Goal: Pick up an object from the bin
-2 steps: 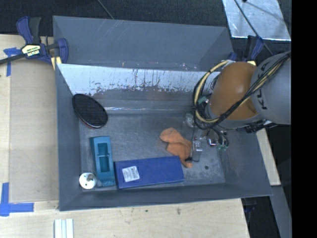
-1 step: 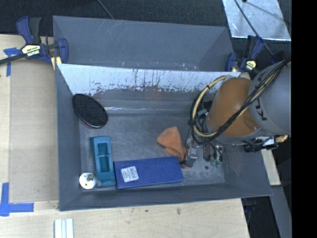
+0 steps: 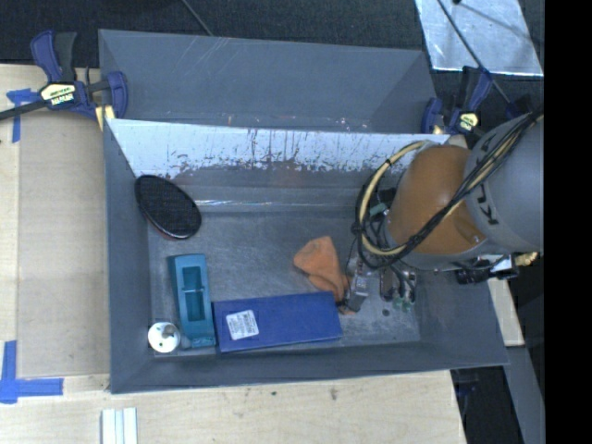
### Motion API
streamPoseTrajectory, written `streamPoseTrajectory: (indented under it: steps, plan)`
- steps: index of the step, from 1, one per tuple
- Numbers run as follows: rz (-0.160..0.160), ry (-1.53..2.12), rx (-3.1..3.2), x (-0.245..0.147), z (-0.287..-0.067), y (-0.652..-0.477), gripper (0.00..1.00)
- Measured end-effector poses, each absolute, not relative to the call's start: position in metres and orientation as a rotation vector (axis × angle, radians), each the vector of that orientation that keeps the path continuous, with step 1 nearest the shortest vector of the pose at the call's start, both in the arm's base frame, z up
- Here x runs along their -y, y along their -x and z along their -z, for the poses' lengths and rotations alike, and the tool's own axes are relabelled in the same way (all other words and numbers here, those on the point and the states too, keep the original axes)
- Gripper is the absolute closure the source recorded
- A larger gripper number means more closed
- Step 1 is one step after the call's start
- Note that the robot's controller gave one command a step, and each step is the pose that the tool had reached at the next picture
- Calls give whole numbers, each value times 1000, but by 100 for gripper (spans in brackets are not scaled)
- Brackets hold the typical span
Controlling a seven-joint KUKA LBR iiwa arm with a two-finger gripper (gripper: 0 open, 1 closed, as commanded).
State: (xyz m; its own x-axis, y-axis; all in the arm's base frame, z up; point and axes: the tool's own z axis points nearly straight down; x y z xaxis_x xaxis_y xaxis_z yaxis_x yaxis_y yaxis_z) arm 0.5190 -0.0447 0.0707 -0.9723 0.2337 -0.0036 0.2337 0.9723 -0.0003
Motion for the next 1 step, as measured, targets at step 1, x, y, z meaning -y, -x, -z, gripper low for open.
streamPoseTrajectory:
  steps: [1]
  plan:
    - [-1,-494,-3095,25,-233,-558,100]
